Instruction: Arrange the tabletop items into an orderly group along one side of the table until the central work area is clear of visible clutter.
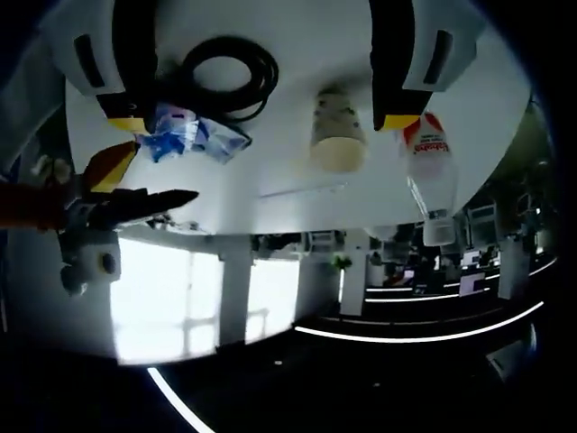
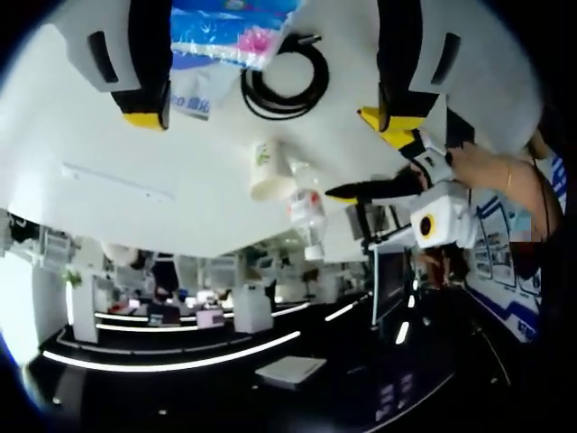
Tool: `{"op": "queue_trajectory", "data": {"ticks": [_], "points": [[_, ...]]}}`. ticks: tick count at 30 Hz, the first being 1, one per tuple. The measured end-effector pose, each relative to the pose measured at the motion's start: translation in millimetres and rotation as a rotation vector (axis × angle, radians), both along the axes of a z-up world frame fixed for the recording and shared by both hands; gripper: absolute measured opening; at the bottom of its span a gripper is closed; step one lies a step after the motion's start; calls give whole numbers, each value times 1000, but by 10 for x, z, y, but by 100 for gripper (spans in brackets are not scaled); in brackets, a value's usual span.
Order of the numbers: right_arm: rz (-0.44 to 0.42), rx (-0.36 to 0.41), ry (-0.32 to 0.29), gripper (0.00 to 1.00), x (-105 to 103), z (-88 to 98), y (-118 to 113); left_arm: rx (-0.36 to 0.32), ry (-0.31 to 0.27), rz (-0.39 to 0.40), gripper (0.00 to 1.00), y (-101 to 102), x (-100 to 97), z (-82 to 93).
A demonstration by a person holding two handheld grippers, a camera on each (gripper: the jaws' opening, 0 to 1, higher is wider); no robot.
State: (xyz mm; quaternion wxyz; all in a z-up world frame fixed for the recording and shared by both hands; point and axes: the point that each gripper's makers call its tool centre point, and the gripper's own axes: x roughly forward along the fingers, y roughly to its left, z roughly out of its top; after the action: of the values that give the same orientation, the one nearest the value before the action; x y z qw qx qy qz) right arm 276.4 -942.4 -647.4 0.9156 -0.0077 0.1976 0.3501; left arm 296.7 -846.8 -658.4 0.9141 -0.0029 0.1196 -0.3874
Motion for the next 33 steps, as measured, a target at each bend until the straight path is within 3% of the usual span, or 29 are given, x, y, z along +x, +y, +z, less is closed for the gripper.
{"op": "queue_trajectory", "data": {"ticks": [13,18,22,33], "points": [[-181,21,30,80,-199,-82,-526,31,-15,-45,100,-12,-206,121],[-201,-6,49,75,-277,-214,-658,38,-27,-25,100,39,-259,186],[-203,-3,97,65,-323,-343,-746,51,-30,-16,100,63,-304,211],[-229,-47,117,44,-350,-547,-904,34,-26,-3,100,71,-385,290]]}}
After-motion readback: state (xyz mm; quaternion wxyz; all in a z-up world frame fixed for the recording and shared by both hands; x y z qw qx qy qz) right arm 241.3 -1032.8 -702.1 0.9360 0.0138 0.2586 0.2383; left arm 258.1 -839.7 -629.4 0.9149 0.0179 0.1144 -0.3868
